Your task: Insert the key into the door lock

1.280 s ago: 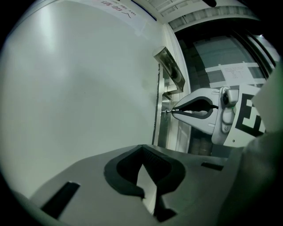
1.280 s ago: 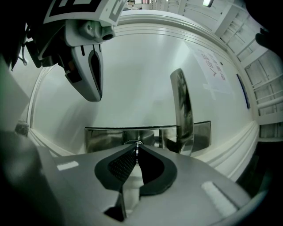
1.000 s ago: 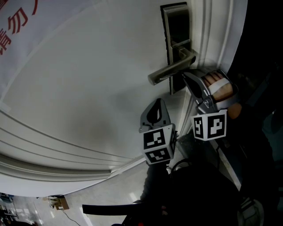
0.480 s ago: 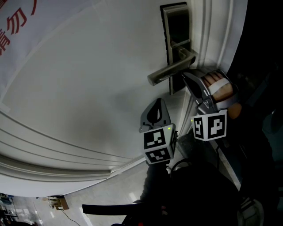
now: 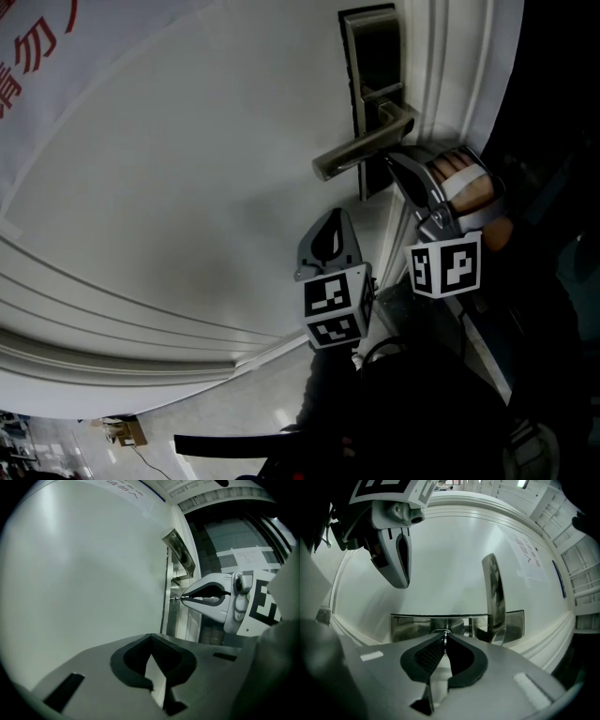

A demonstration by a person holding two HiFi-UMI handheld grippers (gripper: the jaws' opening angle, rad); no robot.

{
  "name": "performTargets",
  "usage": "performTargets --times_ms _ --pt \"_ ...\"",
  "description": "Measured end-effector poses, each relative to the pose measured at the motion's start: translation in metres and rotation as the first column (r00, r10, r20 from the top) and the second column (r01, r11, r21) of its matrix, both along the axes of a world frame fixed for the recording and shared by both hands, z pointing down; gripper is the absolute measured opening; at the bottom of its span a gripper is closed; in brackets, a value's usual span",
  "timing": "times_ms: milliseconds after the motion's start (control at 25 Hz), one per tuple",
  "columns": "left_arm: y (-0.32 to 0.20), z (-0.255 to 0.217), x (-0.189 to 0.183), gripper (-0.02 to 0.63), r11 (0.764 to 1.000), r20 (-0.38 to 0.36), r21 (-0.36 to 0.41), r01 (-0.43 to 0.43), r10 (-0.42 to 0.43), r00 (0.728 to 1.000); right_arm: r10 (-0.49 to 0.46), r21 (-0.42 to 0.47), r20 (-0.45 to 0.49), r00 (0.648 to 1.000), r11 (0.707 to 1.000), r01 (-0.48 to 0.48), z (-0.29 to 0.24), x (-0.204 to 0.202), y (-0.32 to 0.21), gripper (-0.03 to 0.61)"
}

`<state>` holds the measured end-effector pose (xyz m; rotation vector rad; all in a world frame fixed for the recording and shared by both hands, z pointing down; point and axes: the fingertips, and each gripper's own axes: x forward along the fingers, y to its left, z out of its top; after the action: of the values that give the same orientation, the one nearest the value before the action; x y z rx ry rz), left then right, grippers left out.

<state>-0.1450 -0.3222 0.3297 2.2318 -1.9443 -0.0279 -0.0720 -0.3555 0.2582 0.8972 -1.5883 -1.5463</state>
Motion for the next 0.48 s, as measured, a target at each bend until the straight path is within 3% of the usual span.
performTargets --times_ms 480 --pt "-0.0013 -0.0037 0.0001 0.002 1.000 0.002 0.013 -0.007 0.007 1.000 0.005 -0.014 0.006 1.000 1.000 -0.005 -0.0002 -0.0004 -0.0004 0.014"
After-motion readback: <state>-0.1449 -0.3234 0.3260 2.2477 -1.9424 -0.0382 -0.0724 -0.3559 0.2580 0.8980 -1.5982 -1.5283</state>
